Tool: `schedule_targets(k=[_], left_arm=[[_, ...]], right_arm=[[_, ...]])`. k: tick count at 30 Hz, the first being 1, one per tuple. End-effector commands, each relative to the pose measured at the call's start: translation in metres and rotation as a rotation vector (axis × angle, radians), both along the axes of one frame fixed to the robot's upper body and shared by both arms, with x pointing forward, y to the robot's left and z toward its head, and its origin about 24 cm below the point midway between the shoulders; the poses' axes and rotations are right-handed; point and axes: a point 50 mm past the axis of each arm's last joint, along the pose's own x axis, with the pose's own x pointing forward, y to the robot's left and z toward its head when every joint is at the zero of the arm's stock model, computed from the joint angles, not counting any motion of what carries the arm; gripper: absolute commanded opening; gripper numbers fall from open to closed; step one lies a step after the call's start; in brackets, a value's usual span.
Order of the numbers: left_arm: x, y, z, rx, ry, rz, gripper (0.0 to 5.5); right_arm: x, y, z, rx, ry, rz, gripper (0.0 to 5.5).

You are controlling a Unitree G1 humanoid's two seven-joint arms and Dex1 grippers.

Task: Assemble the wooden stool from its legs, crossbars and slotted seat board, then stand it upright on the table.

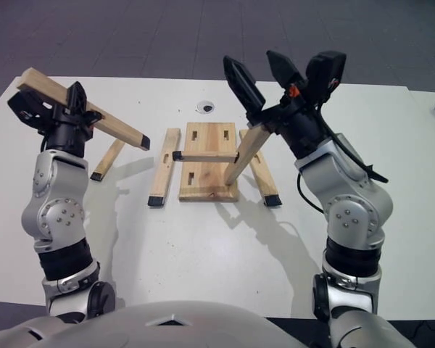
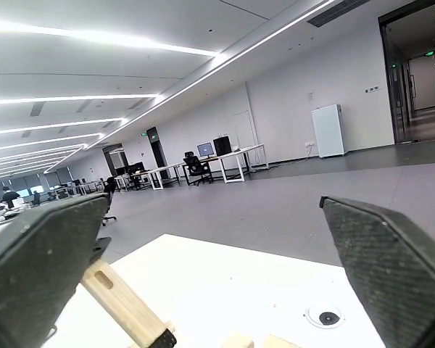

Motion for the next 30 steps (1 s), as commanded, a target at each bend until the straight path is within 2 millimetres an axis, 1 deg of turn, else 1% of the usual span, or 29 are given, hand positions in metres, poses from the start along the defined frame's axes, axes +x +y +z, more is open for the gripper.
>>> schedule_targets(k=[1,4,5,7,9,11,12,13,14,15,16,17,19,21,23,27,30], left_arm=[[0.002,-0.004,-0.001,0.009,0.001,-0.009,1.03],[0.001,-0.004,-0.002,0.014,0.0,-0.012,1.03],[0.001,-0.004,-0.002,0.014,0.001,-0.015,1.03],[-0.002,-0.008,0.0,0.004,-0.005,-0.057,1.03],[-0.006,-0.015,0.002,0.006,-0.001,-0.106,1.03],[-0.011,-0.023,0.007,-0.001,0.0,-0.157,1.03],[-0.012,-0.025,0.008,-0.003,0.0,-0.172,1.03],[-0.016,-0.03,0.012,0.007,-0.006,-0.206,1.03],[-0.019,-0.033,0.015,0.017,-0.009,-0.236,1.03],[-0.024,-0.037,0.017,0.029,-0.017,-0.278,1.03],[-0.028,-0.04,0.017,0.037,-0.021,-0.311,1.03],[-0.032,-0.04,0.016,0.045,-0.016,-0.332,1.03],[-0.038,-0.037,0.01,0.071,0.009,-0.337,1.03],[-0.043,-0.036,0.005,0.057,0.034,-0.342,1.03],[-0.046,-0.042,0.003,0.037,0.042,-0.362,1.03],[-0.044,-0.049,0.0,-0.004,0.051,-0.362,1.03],[-0.041,-0.05,-0.001,-0.026,0.053,-0.328,1.03]], right_arm=[[-0.001,-0.011,0.019,0.051,-0.105,0.001,5.4],[-0.006,-0.024,0.055,0.172,-0.257,-0.002,5.4],[-0.007,-0.028,0.064,0.212,-0.285,-0.01,5.4],[-0.004,-0.034,0.072,0.251,-0.303,-0.06,5.4],[0.008,-0.044,0.067,0.232,-0.253,-0.198,5.4],[0.025,-0.056,0.047,0.054,-0.153,-0.426,5.4],[0.029,-0.059,0.041,-0.008,-0.129,-0.49,5.4],[0.032,-0.07,0.019,-0.152,-0.061,-0.586,5.4],[0.03,-0.078,0.004,-0.247,-0.017,-0.647,5.4],[0.019,-0.086,-0.015,-0.341,0.005,-0.614,5.4],[0.008,-0.094,-0.028,-0.424,0.021,-0.588,5.4],[-0.003,-0.101,-0.036,-0.459,0.051,-0.529,5.4],[-0.021,-0.111,-0.043,-0.531,0.065,-0.429,5.4],[-0.029,-0.117,-0.046,-0.583,0.092,-0.328,5.4],[-0.032,-0.113,-0.055,-0.625,0.125,-0.222,5.4],[-0.03,-0.091,-0.079,-0.645,0.172,-0.075,5.4],[-0.037,-0.072,-0.112,-0.781,0.189,0.052,5.4]])
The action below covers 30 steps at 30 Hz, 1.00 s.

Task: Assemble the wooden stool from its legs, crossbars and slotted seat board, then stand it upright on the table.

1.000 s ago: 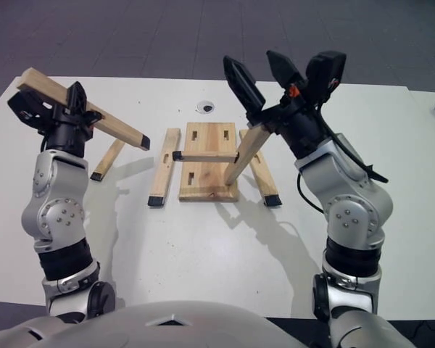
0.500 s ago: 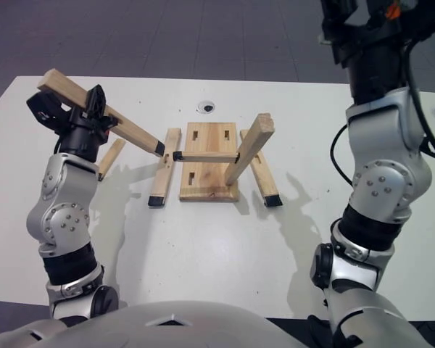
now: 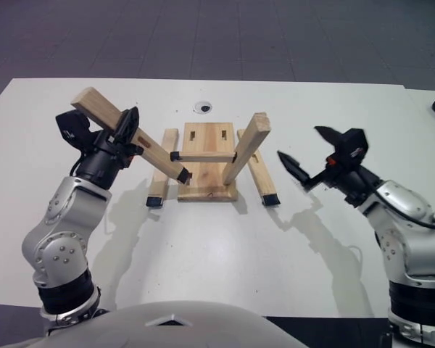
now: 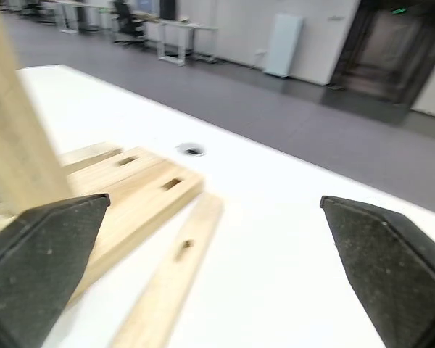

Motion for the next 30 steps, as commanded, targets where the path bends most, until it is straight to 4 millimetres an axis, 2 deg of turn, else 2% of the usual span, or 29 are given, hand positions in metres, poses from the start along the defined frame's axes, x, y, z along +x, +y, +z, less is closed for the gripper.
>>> schedule_targets(k=[1,5,11,19,23,30], left_arm=[[0.004,-0.002,0.0,-0.015,0.005,0.04,1.03],[0.006,-0.006,-0.008,-0.011,0.031,0.038,1.03],[0.012,-0.014,-0.014,-0.034,0.04,0.036,1.03],[0.011,-0.018,-0.019,-0.005,0.052,0.049,1.03],[0.01,-0.013,-0.015,-0.005,0.032,0.077,1.03],[0.003,-0.011,-0.02,0.032,0.053,0.098,1.03]], right_arm=[[-0.008,0.024,-0.041,-0.118,0.087,0.147,5.4],[-0.008,0.054,-0.066,-0.066,0.134,0.246,5.4],[0.008,0.068,-0.09,-0.08,0.175,0.217,5.4],[0.003,0.087,-0.1,-0.045,0.213,0.253,5.4],[-0.001,0.089,-0.102,-0.028,0.222,0.229,5.4],[-0.003,0.09,-0.104,-0.006,0.23,0.182,5.4]])
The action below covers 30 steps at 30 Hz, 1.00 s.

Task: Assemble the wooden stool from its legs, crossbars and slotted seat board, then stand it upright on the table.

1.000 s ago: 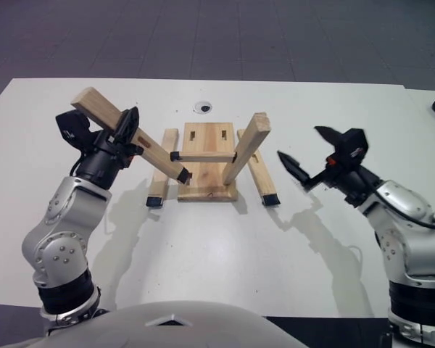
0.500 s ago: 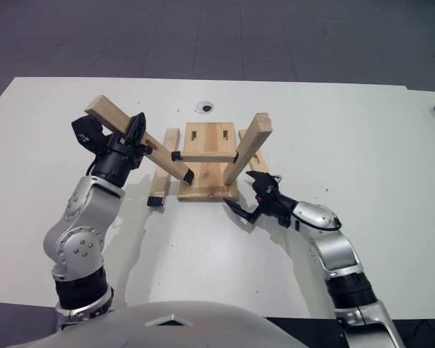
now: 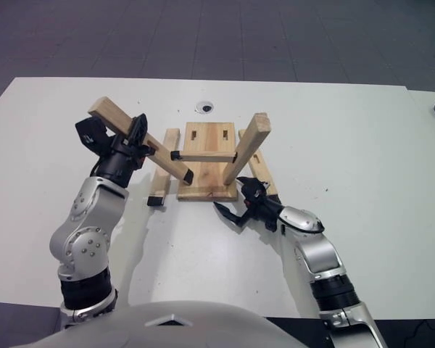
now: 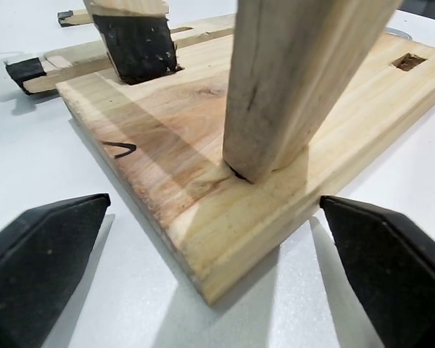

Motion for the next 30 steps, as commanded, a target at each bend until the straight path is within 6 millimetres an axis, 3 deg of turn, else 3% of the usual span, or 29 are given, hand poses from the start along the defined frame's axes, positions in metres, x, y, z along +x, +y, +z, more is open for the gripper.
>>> schedule_targets(k=[1,18,25,30], left_arm=[[-0.007,0.003,-0.002,0.051,0.01,0.017,1.03],[0.0,-0.006,-0.013,-0.008,0.068,0.102,1.03],[-0.009,-0.012,-0.025,0.179,0.104,0.01,1.03],[-0.011,-0.012,-0.032,0.229,0.117,-0.028,1.03]], right_arm=[[-0.003,0.002,0.0,0.003,0.005,-0.021,5.4],[-0.002,0.018,0.0,0.011,0.03,-0.015,5.4],[-0.004,0.015,0.006,0.012,0.004,-0.04,5.4],[-0.001,0.01,0.025,0.033,-0.071,-0.072,5.4]])
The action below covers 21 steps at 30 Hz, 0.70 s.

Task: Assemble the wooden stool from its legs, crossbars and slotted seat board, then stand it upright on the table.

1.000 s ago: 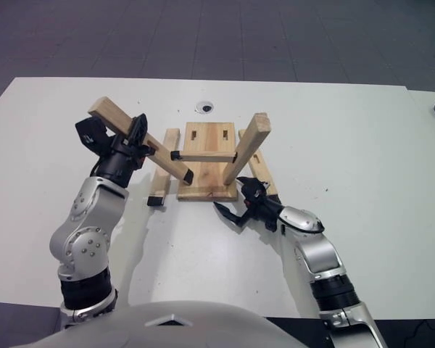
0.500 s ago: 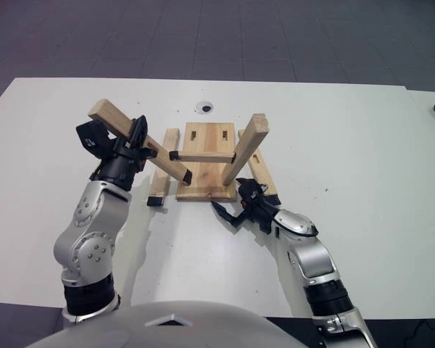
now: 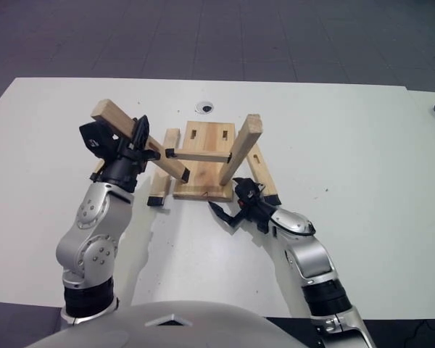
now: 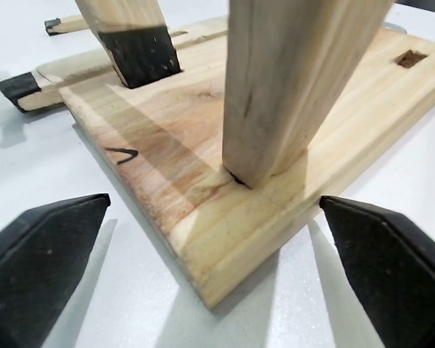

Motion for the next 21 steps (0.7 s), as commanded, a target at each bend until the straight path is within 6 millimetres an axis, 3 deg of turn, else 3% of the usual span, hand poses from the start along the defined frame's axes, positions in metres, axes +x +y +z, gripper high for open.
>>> schedule_targets(k=[1,7,12,15,21], left_arm=[[-0.004,0.001,-0.032,0.077,0.158,-0.021,1.03],[-0.001,-0.005,-0.048,0.096,0.195,-0.02,1.03],[-0.003,-0.009,-0.058,0.134,0.217,-0.081,1.03],[-0.006,-0.008,-0.058,0.144,0.214,-0.089,1.03],[-0.008,0.002,-0.067,0.158,0.242,-0.063,1.03]], right_arm=[[0.005,-0.004,0.02,0.019,-0.077,-0.024,5.4],[0.009,-0.021,0.035,-0.018,-0.145,-0.025,5.4],[0.014,-0.047,0.051,-0.066,-0.221,-0.044,5.4],[0.014,-0.061,0.077,0.009,-0.309,-0.066,5.4],[0.007,-0.06,0.138,0.268,-0.482,-0.034,5.4]])
